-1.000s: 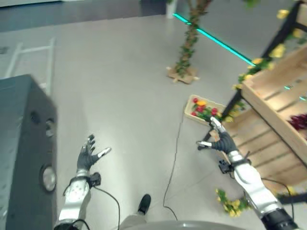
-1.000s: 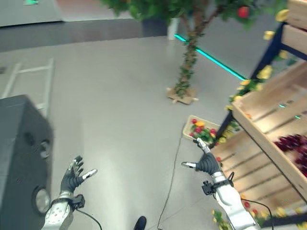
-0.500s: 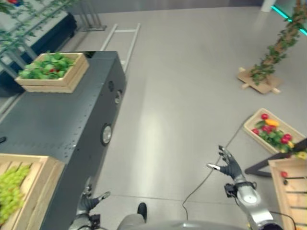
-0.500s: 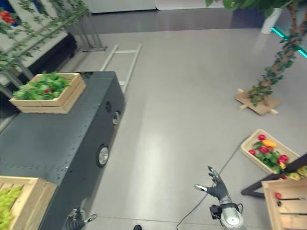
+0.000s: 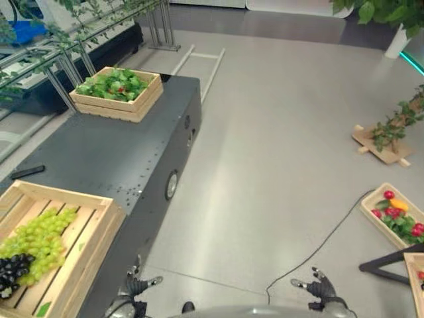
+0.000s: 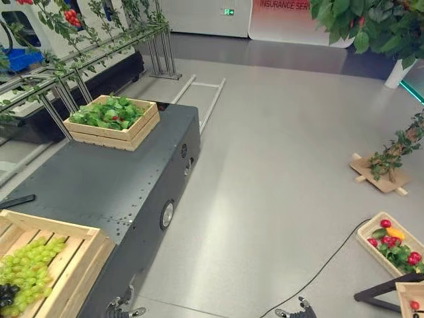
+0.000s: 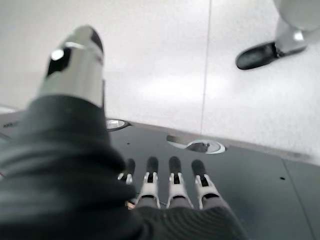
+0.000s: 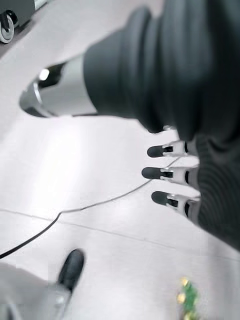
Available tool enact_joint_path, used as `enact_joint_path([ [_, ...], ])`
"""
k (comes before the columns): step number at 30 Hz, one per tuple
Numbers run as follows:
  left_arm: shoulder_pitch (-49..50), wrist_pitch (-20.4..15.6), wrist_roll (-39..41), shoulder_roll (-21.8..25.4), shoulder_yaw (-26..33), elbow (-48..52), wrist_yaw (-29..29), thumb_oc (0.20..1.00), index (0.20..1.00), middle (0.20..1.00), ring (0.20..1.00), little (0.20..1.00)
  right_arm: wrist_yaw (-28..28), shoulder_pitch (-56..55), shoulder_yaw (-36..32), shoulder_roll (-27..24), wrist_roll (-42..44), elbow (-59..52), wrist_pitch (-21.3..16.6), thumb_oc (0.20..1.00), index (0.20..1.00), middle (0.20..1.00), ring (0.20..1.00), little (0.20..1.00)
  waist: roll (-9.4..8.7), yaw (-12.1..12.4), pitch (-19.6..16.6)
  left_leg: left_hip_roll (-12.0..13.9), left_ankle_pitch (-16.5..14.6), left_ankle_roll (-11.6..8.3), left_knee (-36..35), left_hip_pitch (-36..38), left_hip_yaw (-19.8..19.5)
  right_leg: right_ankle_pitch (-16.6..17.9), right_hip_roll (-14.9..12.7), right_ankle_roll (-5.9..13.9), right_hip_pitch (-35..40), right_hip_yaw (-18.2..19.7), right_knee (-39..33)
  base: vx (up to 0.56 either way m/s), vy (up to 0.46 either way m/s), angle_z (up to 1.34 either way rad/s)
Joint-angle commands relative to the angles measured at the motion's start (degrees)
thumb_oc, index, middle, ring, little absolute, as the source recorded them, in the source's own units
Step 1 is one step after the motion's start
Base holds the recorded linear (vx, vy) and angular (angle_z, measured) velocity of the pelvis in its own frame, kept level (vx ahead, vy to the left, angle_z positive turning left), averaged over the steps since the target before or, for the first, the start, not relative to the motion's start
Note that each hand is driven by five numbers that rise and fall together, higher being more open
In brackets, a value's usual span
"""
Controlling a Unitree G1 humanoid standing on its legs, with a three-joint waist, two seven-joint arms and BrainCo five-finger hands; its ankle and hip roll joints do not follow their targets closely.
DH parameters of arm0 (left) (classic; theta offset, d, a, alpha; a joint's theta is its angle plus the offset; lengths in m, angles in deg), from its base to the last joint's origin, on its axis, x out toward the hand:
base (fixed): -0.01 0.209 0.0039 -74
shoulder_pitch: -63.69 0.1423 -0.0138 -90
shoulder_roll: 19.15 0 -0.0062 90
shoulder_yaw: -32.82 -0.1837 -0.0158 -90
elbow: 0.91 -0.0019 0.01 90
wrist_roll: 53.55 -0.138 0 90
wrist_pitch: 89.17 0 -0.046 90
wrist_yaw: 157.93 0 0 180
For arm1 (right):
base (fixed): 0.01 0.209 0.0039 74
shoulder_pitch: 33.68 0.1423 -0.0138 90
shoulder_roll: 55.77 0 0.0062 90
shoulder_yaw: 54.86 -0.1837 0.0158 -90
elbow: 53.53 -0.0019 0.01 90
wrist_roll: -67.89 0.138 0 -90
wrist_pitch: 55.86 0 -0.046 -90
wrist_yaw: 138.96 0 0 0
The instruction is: Pick up the fruits from the basket on one side to the basket on the other side
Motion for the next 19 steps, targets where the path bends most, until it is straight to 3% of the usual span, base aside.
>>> enact_joint_path([
  [1,-2.16,-0.3,-1.96,0.43,0.73,-1.61,0.85,1.0,1.0,1.0,1.0,1.0,1.43,1.51,2.12,-1.25,2.1,0.66,-0.24,1.0,1.0,1.0,1.0,1.0,0.4,1.05,0.8,1.2,-3.28,-0.86,0.07,-0.8,-3.21,1.66,7.31,-0.35,-3.57,3.03,-1.1,0.04,0.121,-0.54],
  [2,-2.32,-0.13,-1.77,0.68,0.49,-1.56,1.35,1.0,1.0,1.0,1.0,1.0,1.79,1.44,2.08,-1.48,2.54,1.52,-0.02,1.0,1.0,1.0,1.0,1.0,0.48,0.34,0.54,0.67,-2.91,-0.63,0.07,-0.89,-4.32,1.21,9.15,-0.18,-3.79,7.56,-2.82,0.08,0.11,-0.28],
  [5,-1.81,-0.16,-1.85,-0.15,0.21,-2.0,1.9,1.0,1.0,1.0,1.0,1.0,2.22,1.47,2.25,-1.53,2.72,3.4,0.47,1.0,1.0,1.0,1.0,1.0,0.39,0.73,0.0,0.36,-2.96,-0.47,0.07,-0.49,-4.51,1.97,9.29,-0.34,-1.75,8.36,-5.83,0.07,0.018,0.21],
  [11,-0.85,0.07,-2.24,-1.24,0.78,-3.77,2.57,1.0,1.0,1.0,1.0,1.0,2.87,0.79,2.08,-1.22,2.31,5.2,0.81,1.0,1.0,1.0,1.0,1.0,-0.62,1.6,-2.48,0.87,-3.45,-1.24,0.07,0.27,-3.79,4.03,9.03,0.09,2.84,6.38,-13.26,0.07,-0.055,0.03],
  [19,-0.27,0.58,-2.08,-2.46,-0.02,-3.9,3.23,1.0,1.0,1.0,1.0,1.0,3.43,0.46,2.91,-1.53,1.2,5.13,1.36,1.0,1.0,1.0,1.0,1.0,-0.81,1.4,-3.46,1.52,-3.8,-2.15,0.07,1.17,-4.22,3.27,9.12,0.04,4.82,6.04,-14.27,0.03,-0.046,0.02],
])
